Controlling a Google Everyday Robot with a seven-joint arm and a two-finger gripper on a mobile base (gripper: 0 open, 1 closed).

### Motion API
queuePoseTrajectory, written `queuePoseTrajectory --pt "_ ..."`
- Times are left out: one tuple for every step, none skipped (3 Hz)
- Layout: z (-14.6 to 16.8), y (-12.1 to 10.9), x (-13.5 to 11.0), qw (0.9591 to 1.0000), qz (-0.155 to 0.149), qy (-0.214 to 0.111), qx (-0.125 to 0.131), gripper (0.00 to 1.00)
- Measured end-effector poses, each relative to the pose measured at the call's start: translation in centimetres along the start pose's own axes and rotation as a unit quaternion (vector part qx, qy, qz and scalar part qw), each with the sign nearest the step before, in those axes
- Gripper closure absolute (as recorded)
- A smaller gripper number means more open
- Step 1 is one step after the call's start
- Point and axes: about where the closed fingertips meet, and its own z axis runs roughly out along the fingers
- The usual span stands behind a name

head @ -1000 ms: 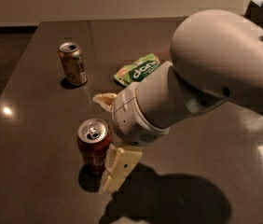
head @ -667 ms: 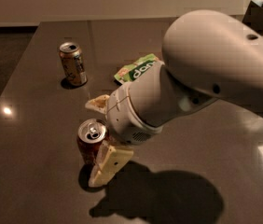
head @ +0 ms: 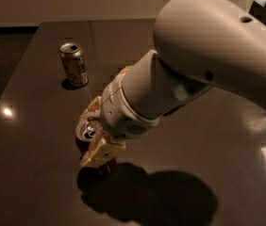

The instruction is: Knock coke can over

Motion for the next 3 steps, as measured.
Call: queuePoseTrajectory --pt "-1.5 -0.8 -0.6 0.9982 0.004 0.058 0.012 0.86" --pt "-2.5 -1.8 -0.5 0.9910 0.011 0.132 0.018 1.00" --pt "-2.4 -2.5 0.3 0.9777 0.003 0.210 0.007 1.00"
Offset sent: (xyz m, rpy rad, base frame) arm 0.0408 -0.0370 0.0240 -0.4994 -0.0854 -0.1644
